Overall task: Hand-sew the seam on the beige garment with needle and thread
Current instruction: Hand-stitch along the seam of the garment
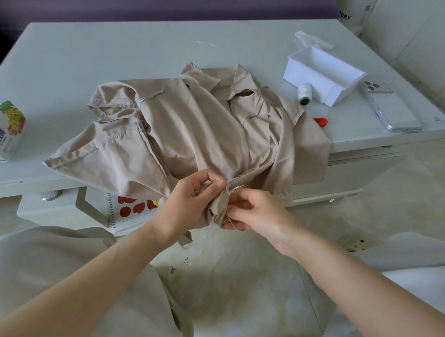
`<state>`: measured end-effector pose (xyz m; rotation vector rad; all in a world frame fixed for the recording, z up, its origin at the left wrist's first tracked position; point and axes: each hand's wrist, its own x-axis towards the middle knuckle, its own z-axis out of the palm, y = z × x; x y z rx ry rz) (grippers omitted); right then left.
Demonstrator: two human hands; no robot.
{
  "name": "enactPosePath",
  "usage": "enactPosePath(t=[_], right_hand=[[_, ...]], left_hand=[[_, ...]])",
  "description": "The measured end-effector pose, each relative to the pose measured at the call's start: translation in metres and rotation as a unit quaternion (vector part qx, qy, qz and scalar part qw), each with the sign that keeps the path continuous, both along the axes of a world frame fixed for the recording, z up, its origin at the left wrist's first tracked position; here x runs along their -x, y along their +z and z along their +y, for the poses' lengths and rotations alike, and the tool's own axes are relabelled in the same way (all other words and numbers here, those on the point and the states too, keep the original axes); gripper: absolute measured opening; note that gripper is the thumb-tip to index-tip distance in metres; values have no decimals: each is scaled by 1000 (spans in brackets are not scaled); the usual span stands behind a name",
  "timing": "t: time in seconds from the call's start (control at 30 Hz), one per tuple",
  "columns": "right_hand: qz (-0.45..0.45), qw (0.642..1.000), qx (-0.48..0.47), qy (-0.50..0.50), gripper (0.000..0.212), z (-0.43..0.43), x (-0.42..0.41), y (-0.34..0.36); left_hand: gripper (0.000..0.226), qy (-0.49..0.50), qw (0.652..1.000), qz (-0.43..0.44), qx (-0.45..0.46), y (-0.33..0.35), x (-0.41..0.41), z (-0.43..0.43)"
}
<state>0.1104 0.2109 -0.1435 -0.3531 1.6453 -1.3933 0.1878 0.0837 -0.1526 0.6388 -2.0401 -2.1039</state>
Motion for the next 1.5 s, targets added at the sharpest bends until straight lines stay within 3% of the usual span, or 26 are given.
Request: enactPosePath(t=[0.1, 0.2, 0.3, 0.4, 0.47, 0.53, 0.6, 0.67, 0.73, 0.9, 1.03, 1.2, 1.37, 1.5], right_hand=[[40, 999, -18, 32, 10, 0, 0, 5], [132, 990, -38, -10, 11, -2, 0, -1], [311, 948, -28, -66, 8, -2, -1, -4], [414, 909, 14, -39, 17, -1, -4, -2], [513, 858, 18, -12, 23, -2, -4, -3], [573, 819, 16, 12, 17, -4, -3, -4], [588, 808, 23, 17, 7, -7, -3, -4], [577, 816, 33, 17, 4, -9, -3, -2], [524, 850, 44, 6, 4, -11, -4, 1], [259, 956, 130, -49, 11, -11, -9, 16], [127, 973, 181, -65, 13, -4, -13, 24], [160, 980, 110, -44, 22, 17, -19, 0], [131, 990, 20, -45, 22, 49, -17, -34], [192, 979, -59, -25, 24, 73, -7, -55]], left_hand=[[20, 5, 1000, -12, 3, -1, 0, -1], [24, 10, 1000, -20, -4, -2, -1, -1], [26, 13, 1000, -20, -3, -3, -2, -3], [26, 4, 1000, -16, -15, -2, -2, -3], [25, 3, 1000, -19, -11, -3, -2, -3], [19, 0, 1000, -29, 6, -5, -2, -3], [15, -5, 998, -45, 32, -6, -3, -3], [15, -6, 997, -57, 44, -6, -3, -3], [15, 2, 997, -65, 42, -5, -1, -3], [24, 20, 998, -49, 43, -8, 1, -4], [25, 25, 998, -45, 21, -7, 2, -4], [23, 52, 997, -42, 49, -12, 5, -8], [21, 69, 996, -45, 38, -13, 5, -8], [21, 80, 995, -40, 39, -11, 6, -8]])
